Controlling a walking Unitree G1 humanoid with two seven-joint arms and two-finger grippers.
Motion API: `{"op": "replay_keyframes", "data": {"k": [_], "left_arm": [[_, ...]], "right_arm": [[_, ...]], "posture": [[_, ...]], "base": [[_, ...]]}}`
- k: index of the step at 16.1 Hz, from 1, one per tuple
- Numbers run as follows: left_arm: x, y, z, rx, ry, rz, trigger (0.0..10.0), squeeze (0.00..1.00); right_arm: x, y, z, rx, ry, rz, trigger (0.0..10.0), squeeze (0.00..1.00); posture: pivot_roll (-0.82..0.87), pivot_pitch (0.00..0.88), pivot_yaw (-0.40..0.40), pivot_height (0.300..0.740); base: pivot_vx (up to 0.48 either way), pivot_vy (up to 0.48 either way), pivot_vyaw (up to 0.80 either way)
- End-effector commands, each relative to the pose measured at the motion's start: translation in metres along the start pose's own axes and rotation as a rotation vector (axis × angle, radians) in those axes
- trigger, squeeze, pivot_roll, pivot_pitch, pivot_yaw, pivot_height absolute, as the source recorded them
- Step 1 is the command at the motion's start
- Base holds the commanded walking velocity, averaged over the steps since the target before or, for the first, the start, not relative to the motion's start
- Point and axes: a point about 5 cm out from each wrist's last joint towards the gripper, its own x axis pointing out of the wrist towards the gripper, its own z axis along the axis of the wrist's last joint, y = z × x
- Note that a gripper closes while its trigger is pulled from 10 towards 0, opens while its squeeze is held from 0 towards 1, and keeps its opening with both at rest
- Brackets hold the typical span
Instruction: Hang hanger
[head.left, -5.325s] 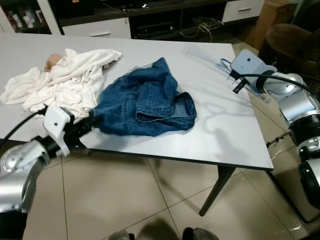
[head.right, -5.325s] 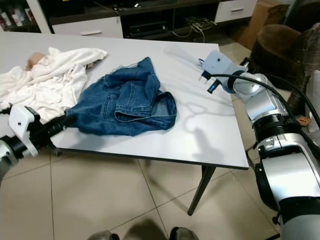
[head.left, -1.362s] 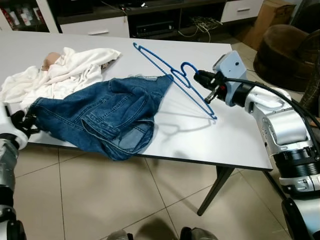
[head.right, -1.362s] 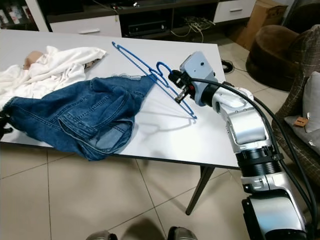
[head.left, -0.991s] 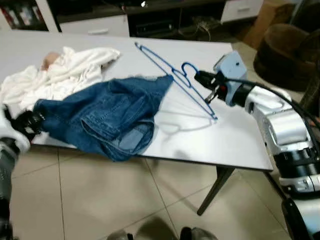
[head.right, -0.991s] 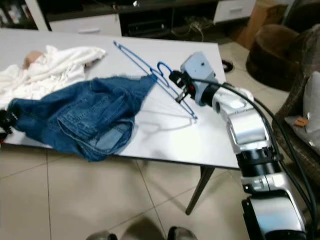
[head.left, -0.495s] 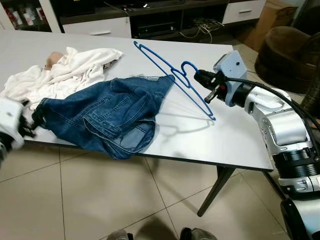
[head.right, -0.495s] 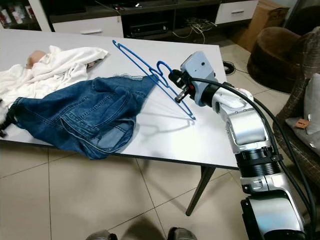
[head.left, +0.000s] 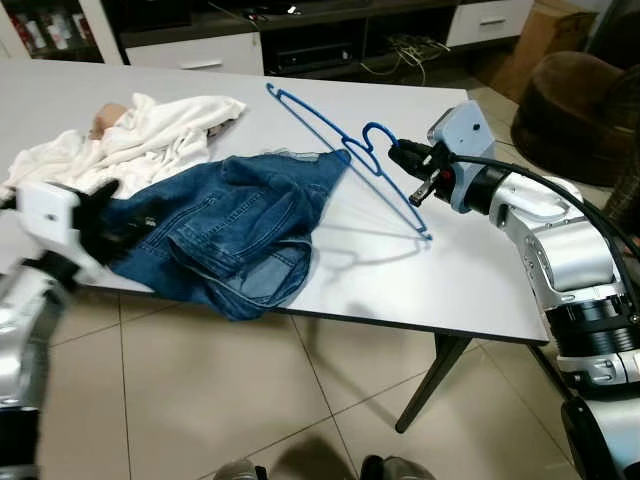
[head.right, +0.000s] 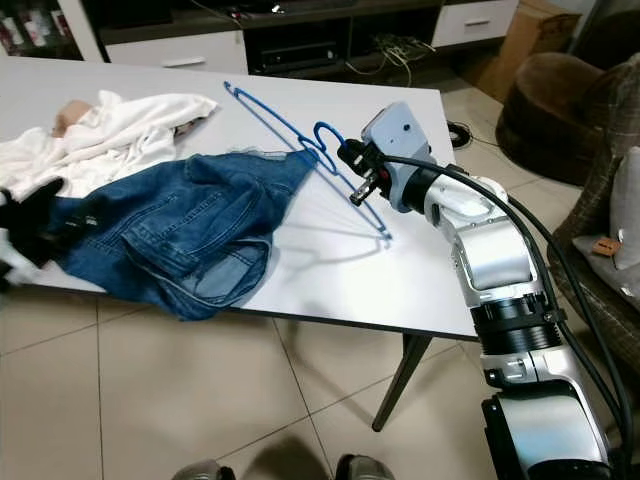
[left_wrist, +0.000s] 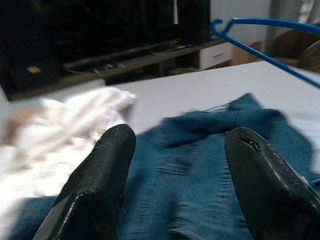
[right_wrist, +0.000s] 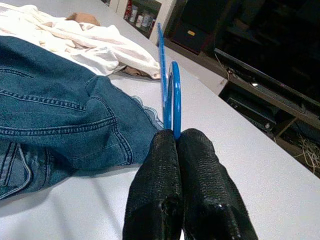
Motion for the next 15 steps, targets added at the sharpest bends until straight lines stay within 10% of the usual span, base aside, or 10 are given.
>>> {"op": "replay_keyframes", "data": {"k": [1,2,6,7,8,15], "left_arm": [[0.003,-0.015,-0.011,-0.042,0.049,-0.051,10.0,0.0],[0.003,-0.023,-0.023,-0.023,0.122,-0.068,10.0,1.0],[0.002,-0.041,-0.041,0.032,0.214,-0.015,10.0,1.0],[0.003,-0.042,-0.041,0.044,0.217,0.011,10.0,0.85],[0.002,-0.044,-0.041,0.065,0.214,0.069,10.0,0.0],[-0.004,-0.07,-0.05,-0.089,0.145,0.324,10.0,0.0]], "right_arm": [[-0.003,-0.002,0.002,-0.001,-0.008,-0.013,10.0,0.0],[-0.004,-0.002,0.003,-0.002,-0.008,-0.014,10.0,0.0],[-0.007,-0.002,0.0,0.0,0.001,-0.017,10.0,0.0],[-0.006,-0.002,0.0,0.0,0.001,-0.015,10.0,0.0],[-0.006,-0.001,0.0,0.001,-0.001,-0.013,10.0,0.0],[-0.001,0.002,0.0,0.009,-0.007,-0.002,10.0,0.0]], "posture": [[-0.06,0.04,0.02,0.74],[-0.06,0.047,0.019,0.74],[-0.06,0.04,0.019,0.74],[-0.06,0.04,0.018,0.74],[-0.05,0.038,0.015,0.74],[-0.03,0.031,0.007,0.74]], "base": [[0.0,0.0,0.0],[0.0,0.0,0.0],[0.0,0.0,0.0],[0.0,0.0,0.0],[0.0,0.0,0.0],[0.0,0.0,0.0]]}}
